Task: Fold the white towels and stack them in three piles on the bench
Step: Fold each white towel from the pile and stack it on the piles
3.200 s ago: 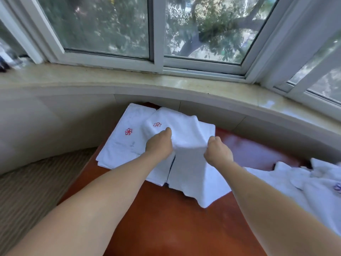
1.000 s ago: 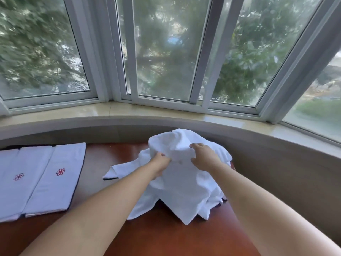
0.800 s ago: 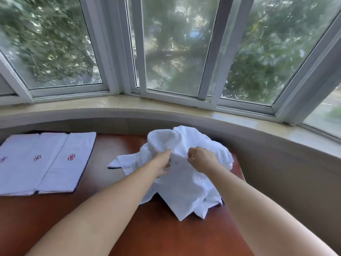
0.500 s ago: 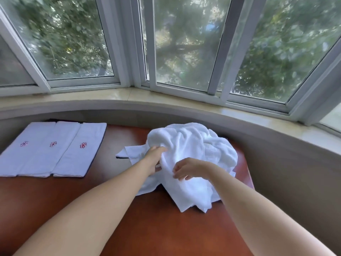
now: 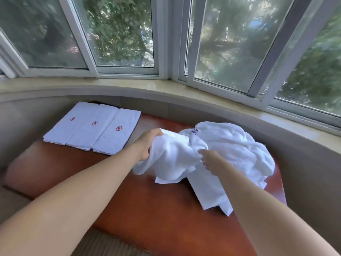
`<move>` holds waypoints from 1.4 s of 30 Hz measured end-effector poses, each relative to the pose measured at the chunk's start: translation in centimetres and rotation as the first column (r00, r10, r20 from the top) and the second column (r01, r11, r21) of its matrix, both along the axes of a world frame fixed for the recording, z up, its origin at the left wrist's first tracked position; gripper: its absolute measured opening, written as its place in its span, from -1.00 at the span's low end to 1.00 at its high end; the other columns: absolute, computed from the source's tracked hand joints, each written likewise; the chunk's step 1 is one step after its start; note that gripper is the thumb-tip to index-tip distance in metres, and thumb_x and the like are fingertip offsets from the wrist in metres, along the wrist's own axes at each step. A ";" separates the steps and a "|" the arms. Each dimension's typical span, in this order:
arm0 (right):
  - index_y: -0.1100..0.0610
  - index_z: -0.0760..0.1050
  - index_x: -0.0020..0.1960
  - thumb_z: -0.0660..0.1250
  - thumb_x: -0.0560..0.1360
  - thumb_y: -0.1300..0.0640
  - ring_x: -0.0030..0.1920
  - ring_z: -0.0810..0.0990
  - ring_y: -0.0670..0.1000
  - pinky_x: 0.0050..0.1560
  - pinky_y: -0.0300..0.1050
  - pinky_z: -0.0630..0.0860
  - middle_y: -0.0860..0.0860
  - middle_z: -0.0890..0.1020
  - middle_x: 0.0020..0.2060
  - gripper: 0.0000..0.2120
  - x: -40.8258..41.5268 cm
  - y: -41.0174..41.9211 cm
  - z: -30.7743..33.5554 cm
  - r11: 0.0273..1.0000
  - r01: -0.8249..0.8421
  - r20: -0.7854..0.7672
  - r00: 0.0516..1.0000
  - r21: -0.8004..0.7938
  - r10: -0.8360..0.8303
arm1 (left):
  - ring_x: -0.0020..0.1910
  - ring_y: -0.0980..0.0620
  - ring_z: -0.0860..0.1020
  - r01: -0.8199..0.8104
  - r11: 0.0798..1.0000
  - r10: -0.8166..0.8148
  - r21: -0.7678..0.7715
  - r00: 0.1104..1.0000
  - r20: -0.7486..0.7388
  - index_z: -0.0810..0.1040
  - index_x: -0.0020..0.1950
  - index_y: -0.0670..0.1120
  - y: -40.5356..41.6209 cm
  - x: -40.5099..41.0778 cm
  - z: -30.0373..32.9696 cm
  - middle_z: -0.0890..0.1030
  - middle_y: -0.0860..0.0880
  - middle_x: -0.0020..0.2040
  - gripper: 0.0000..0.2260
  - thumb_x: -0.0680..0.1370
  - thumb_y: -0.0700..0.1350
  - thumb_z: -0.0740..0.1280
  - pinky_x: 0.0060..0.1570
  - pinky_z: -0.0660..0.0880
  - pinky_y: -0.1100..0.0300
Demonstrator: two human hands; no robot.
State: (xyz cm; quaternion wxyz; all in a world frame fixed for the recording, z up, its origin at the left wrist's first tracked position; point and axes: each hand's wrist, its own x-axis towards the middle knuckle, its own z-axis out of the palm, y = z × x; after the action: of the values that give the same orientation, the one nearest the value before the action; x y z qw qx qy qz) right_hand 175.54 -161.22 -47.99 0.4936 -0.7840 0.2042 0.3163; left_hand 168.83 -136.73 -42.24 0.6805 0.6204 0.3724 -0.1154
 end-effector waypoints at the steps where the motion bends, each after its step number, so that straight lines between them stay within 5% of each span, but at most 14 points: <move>1: 0.14 0.44 0.39 0.34 0.59 -0.06 -0.22 0.40 0.05 -0.09 -0.11 0.42 0.09 0.49 -0.04 -0.55 -0.4 1.0 -0.5 0.998 -0.006 -0.073 0.997 0.066 0.011 | 0.18 -0.08 0.56 0.014 1.000 -0.014 -0.025 1.000 0.012 0.65 0.16 -0.01 0.5 -0.4 0.2 0.62 -0.06 0.19 -0.39 0.15 0.18 0.50 0.20 0.50 0.03; 6: 0.12 0.22 0.57 0.22 0.60 -0.25 0.27 0.54 0.24 0.33 0.10 0.39 0.21 0.53 0.31 -0.32 -4.3 7.9 -3.3 0.977 -0.043 -0.398 0.909 0.211 0.126 | 0.27 -0.18 0.60 -0.014 0.998 0.021 -0.062 0.993 0.115 0.67 0.23 -0.09 4.5 -4.0 0.5 0.71 -0.14 0.15 -0.52 0.36 0.06 0.44 0.37 0.45 -0.09; 10: 0.18 0.52 0.35 0.17 0.60 -0.25 0.14 0.66 0.24 0.04 0.09 0.60 0.21 0.70 0.14 -0.42 -7.2 12.8 -4.7 0.846 0.245 -0.524 0.850 0.473 0.046 | 0.27 -0.23 0.60 -0.090 0.993 0.098 -0.073 0.987 0.127 0.61 0.32 -0.20 7.4 -6.9 1.0 0.66 -0.23 0.22 -0.57 0.50 -0.05 0.36 0.32 0.46 -0.06; 13: 0.16 0.60 0.16 0.25 0.61 -0.17 0.08 0.66 0.15 -0.01 0.01 0.58 0.04 0.70 0.09 -0.59 -8.4 16.1 -4.8 0.742 0.318 -0.528 0.847 0.590 0.057 | 0.06 -0.17 0.64 -0.136 0.986 0.149 -0.098 0.978 0.144 0.64 0.21 -0.18 9.2 -8.7 2.0 0.68 -0.23 0.10 -0.68 0.52 -0.06 0.35 0.11 0.51 0.03; 17: 0.12 0.51 -0.14 0.29 0.57 0.05 -0.40 0.49 -0.03 -0.25 -0.18 0.54 -0.04 0.46 -0.33 -0.83 -7.3 18.1 -3.7 0.787 0.151 -0.498 0.839 0.599 0.218 | 0.06 -0.14 0.61 -0.220 0.973 0.228 -0.072 0.962 0.151 0.62 0.16 -0.15 12.3 -10.7 2.3 0.66 -0.20 0.06 -0.75 0.55 -0.04 0.36 0.01 0.52 0.08; 21: 0.27 0.52 0.09 0.37 0.60 0.09 -0.27 0.70 -0.01 -0.36 -0.13 0.65 0.07 0.65 -0.23 -0.77 -6.4 18.5 -3.0 0.862 -0.091 -0.486 0.794 0.499 0.365 | 0.10 -0.14 0.62 -0.291 0.955 0.297 -0.065 0.946 0.127 0.61 0.15 -0.12 14.2 -11.9 1.9 0.67 -0.16 0.07 -0.75 0.55 -0.01 0.40 0.02 0.54 0.06; 24: 0.27 0.45 0.33 0.45 0.57 0.05 -0.02 0.74 -0.02 -0.36 -0.22 0.64 0.11 0.72 0.09 -0.55 -7.8 19.7 -2.8 0.805 -0.361 -0.519 0.624 0.471 0.584 | 0.03 -0.12 0.60 -0.259 0.965 0.261 -0.032 0.954 0.150 0.58 -0.06 -0.08 14.4 -11.7 1.8 0.66 -0.13 -0.04 -0.90 0.57 -0.06 0.37 0.05 0.51 0.06; 27: 0.15 0.60 0.05 0.52 0.52 -0.02 -0.32 0.57 -0.16 -0.33 -0.33 0.55 -0.07 0.69 -0.19 -0.74 -8.7 21.2 -2.8 0.681 -0.596 -0.464 0.503 0.425 0.730 | -0.08 -0.07 0.56 -0.226 0.974 0.226 -0.026 0.956 0.186 0.49 -0.23 -0.04 14.5 -11.3 2.2 0.61 -0.07 -0.19 -0.82 0.57 -0.09 0.37 -0.09 0.45 0.12; 29: 0.09 0.58 -0.14 0.52 0.52 -0.01 -0.41 0.44 -0.15 -0.36 -0.34 0.47 -0.09 0.55 -0.37 -0.79 -8.7 21.8 -3.0 0.685 -0.634 -0.427 0.541 0.359 0.725 | -0.13 -0.05 0.57 -0.218 0.975 0.219 -0.028 0.954 0.203 0.49 -0.26 -0.03 14.8 -11.3 2.5 0.61 -0.06 -0.22 -0.80 0.57 -0.11 0.36 -0.13 0.46 0.13; 31: 0.08 0.52 -0.11 0.43 0.58 0.01 -0.38 0.43 -0.11 -0.29 -0.29 0.43 -0.07 0.53 -0.37 -0.82 -8.2 22.1 -3.0 0.792 -0.531 -0.372 0.699 0.302 0.611 | -0.09 -0.07 0.58 -0.217 0.976 0.218 -0.029 0.951 0.218 0.51 -0.23 -0.04 15.3 -11.4 2.6 0.62 -0.08 -0.16 -0.83 0.57 -0.13 0.35 -0.10 0.47 0.12; 33: 0.14 0.52 0.05 0.34 0.59 -0.03 -0.15 0.59 -0.02 0.02 -0.15 0.50 0.03 0.67 -0.11 -0.77 -7.4 22.1 -3.0 0.858 -0.422 -0.317 0.804 0.292 0.503 | -0.04 -0.07 0.61 -0.231 0.973 0.228 -0.012 0.949 0.218 0.58 -0.17 -0.06 15.8 -11.8 2.6 0.66 -0.11 -0.07 -0.87 0.58 -0.12 0.35 -0.05 0.50 0.12; 36: 0.20 0.45 0.22 0.21 0.58 -0.21 0.14 0.65 0.15 0.37 0.09 0.37 0.15 0.70 0.11 -0.52 -6.8 22.0 -2.6 0.876 -0.328 -0.362 0.816 0.353 0.451 | -0.02 -0.07 0.63 -0.257 0.966 0.255 -0.018 0.943 0.213 0.65 -0.06 -0.09 16.1 -12.2 2.4 0.69 -0.11 -0.04 -0.88 0.58 -0.11 0.33 -0.05 0.52 0.12; 39: 0.16 0.49 0.19 0.33 0.50 -0.34 -0.09 0.67 0.03 0.20 0.00 0.46 0.01 0.71 -0.10 -0.42 -7.7 22.4 -2.0 0.845 -0.355 -0.393 0.766 0.399 0.508 | 0.01 -0.11 0.63 -0.249 0.968 0.251 -0.032 0.945 0.210 0.65 0.04 -0.13 16.1 -12.4 2.3 0.69 -0.16 0.01 -0.84 0.57 -0.09 0.33 0.04 0.50 0.06; 42: 0.06 0.58 -0.01 0.51 0.44 -0.06 -0.34 0.56 -0.05 0.07 -0.11 0.58 -0.05 0.61 -0.31 -0.75 -8.7 22.8 -2.0 0.828 -0.351 -0.339 0.788 0.438 0.514 | 0.02 -0.11 0.63 -0.239 0.971 0.238 -0.020 0.950 0.204 0.66 0.11 -0.15 16.0 -12.3 2.4 0.70 -0.19 0.05 -0.78 0.56 -0.07 0.34 0.08 0.49 0.04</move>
State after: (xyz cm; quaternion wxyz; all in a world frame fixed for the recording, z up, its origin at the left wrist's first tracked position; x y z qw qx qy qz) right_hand 166.81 -138.37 -50.03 0.4783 -0.6154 0.0626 0.6234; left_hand 156.53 -120.76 -39.86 0.7226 0.5811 0.3729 0.0330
